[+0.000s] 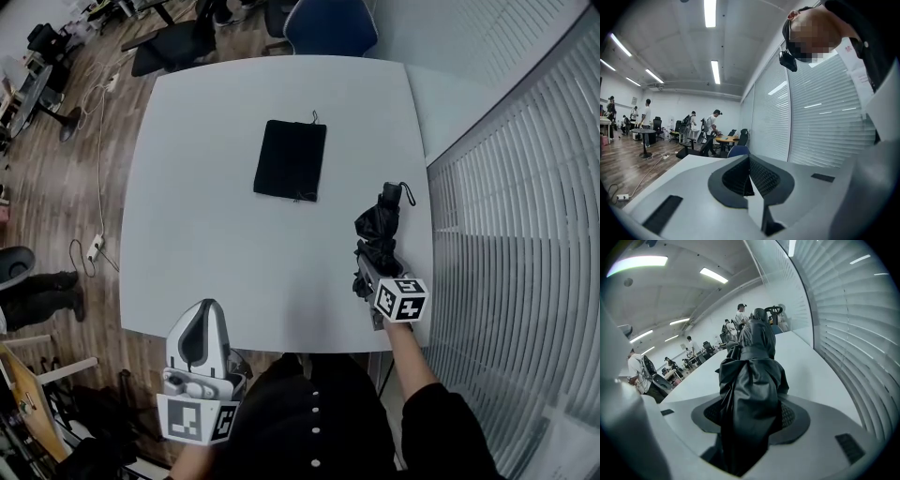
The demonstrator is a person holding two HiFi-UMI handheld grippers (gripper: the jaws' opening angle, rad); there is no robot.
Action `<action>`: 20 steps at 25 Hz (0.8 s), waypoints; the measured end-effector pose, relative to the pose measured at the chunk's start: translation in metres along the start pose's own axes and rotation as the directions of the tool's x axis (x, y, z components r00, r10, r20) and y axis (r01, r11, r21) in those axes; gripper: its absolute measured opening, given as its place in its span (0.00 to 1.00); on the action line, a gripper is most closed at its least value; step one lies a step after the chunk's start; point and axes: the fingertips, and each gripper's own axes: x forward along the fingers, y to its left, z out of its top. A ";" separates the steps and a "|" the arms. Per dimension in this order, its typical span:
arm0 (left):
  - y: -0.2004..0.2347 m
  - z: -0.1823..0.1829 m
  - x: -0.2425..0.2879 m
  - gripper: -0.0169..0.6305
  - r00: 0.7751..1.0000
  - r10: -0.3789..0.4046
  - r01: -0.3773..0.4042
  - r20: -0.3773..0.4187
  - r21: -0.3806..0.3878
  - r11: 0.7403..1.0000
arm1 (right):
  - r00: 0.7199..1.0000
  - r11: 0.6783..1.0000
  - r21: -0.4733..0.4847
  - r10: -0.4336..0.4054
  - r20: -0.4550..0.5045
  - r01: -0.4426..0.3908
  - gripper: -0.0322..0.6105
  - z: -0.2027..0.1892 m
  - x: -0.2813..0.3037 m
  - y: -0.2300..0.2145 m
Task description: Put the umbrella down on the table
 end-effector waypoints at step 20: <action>-0.012 -0.011 0.015 0.05 0.999 -0.005 0.004 -0.037 -0.019 1.000 | 0.980 0.991 -0.071 -0.121 -0.159 0.111 0.45 -0.013 0.055 -0.010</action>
